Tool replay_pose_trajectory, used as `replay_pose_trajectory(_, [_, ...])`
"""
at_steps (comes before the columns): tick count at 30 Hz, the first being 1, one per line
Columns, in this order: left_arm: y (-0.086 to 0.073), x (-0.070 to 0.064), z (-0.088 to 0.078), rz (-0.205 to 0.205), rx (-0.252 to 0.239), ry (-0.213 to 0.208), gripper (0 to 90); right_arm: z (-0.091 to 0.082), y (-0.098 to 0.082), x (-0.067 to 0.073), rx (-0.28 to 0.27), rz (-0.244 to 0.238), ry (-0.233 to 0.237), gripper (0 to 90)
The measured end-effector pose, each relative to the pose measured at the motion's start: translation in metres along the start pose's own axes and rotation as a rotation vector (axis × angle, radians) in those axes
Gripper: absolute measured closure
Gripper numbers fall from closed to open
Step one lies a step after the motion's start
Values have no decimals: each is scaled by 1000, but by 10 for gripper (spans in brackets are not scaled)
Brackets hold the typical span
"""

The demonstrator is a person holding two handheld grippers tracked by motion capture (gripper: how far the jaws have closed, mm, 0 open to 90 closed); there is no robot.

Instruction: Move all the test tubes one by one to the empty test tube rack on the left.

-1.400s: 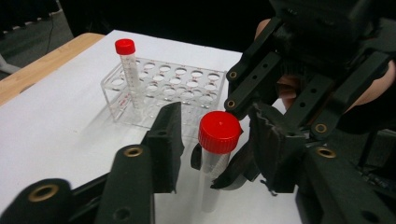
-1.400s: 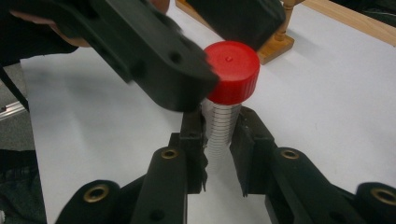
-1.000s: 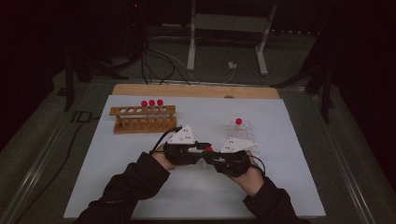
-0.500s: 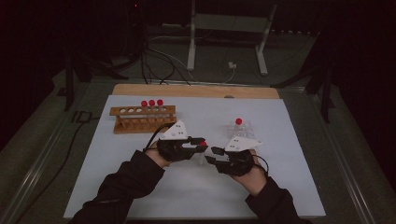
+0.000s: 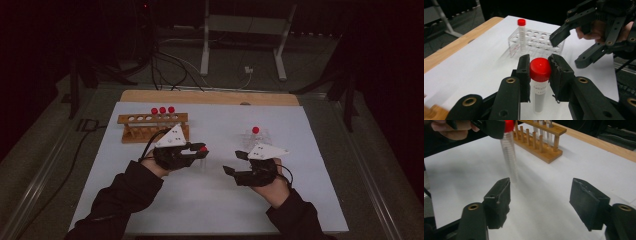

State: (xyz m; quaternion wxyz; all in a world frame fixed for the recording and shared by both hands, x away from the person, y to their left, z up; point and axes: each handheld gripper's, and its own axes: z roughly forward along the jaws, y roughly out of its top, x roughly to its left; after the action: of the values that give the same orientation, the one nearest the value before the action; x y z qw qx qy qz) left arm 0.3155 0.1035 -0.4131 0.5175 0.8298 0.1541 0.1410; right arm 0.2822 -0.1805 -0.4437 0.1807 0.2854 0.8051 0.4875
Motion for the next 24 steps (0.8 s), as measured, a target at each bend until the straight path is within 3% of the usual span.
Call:
replay_pose_trajectory(14, [-11, 16, -33, -27, 8, 94, 720, -2, 2, -1, -12, 26, -64, 33])
replay_pose_trajectory(24, [-14, 32, -56, -46, 11, 178, 720, -5, 3, -3, -30, 41, -52, 0])
